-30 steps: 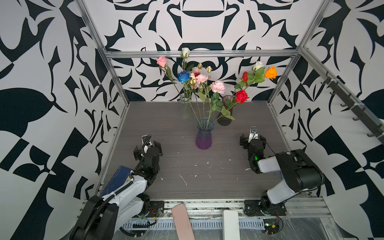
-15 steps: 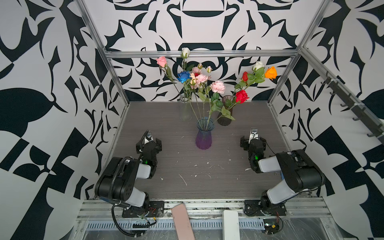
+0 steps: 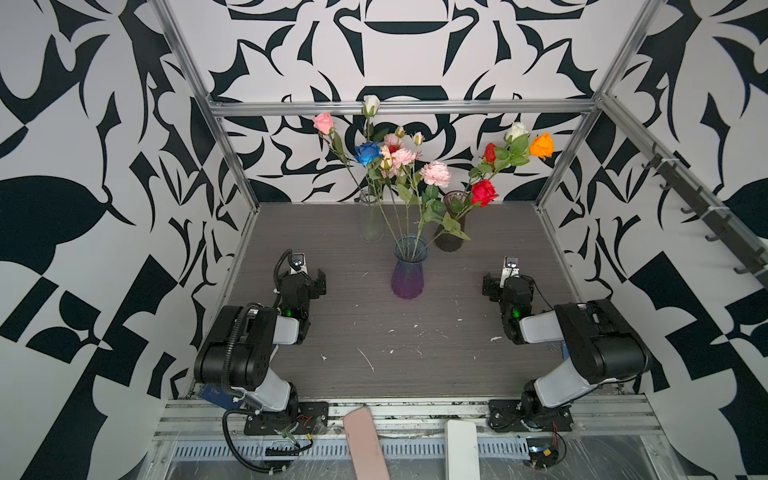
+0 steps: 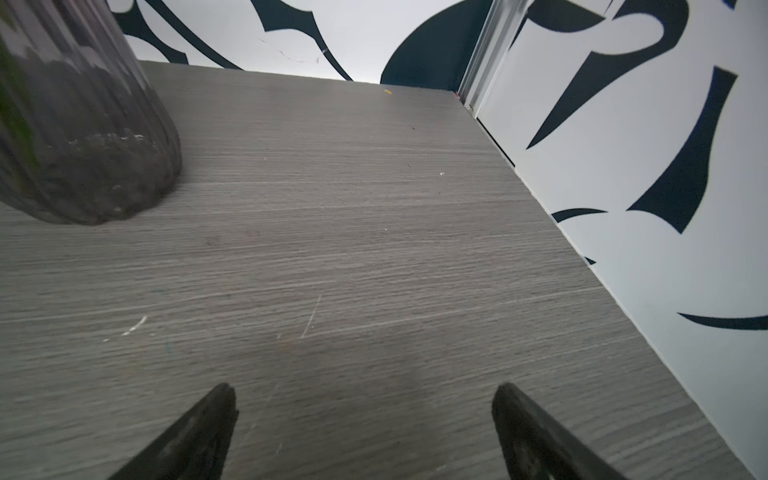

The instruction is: Arrange the flowers into the vase

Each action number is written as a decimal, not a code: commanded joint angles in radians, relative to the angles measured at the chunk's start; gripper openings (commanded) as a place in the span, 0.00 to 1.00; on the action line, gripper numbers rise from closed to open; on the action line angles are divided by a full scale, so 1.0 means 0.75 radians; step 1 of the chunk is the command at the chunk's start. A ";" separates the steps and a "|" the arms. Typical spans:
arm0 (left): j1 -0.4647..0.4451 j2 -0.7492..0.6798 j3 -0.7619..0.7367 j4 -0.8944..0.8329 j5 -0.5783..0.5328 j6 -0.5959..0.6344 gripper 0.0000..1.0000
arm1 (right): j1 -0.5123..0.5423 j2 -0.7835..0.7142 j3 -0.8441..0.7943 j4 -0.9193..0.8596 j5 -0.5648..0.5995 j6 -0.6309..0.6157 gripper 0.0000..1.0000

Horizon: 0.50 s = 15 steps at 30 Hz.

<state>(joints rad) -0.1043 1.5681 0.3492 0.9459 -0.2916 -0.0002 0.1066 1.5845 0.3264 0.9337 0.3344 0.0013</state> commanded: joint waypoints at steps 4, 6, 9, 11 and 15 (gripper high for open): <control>0.003 -0.003 -0.016 0.066 0.097 -0.004 0.99 | 0.003 -0.041 0.017 0.007 -0.240 -0.050 1.00; 0.003 -0.015 -0.056 0.111 0.376 0.114 0.99 | 0.005 -0.068 -0.056 0.103 -0.413 -0.116 1.00; 0.002 0.005 -0.044 0.145 0.314 0.102 0.99 | 0.005 -0.037 -0.038 0.112 -0.371 -0.099 1.00; 0.021 -0.013 0.027 -0.032 0.310 0.067 0.99 | -0.030 -0.045 0.058 -0.063 -0.230 0.007 1.00; 0.068 -0.006 0.032 -0.036 0.336 0.019 0.99 | -0.062 -0.044 0.035 -0.031 -0.268 0.025 1.00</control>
<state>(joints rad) -0.0685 1.5677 0.3584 0.9367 -0.0731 0.0345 0.0681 1.5658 0.3298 0.9165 0.1215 -0.0120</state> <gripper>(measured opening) 0.994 0.997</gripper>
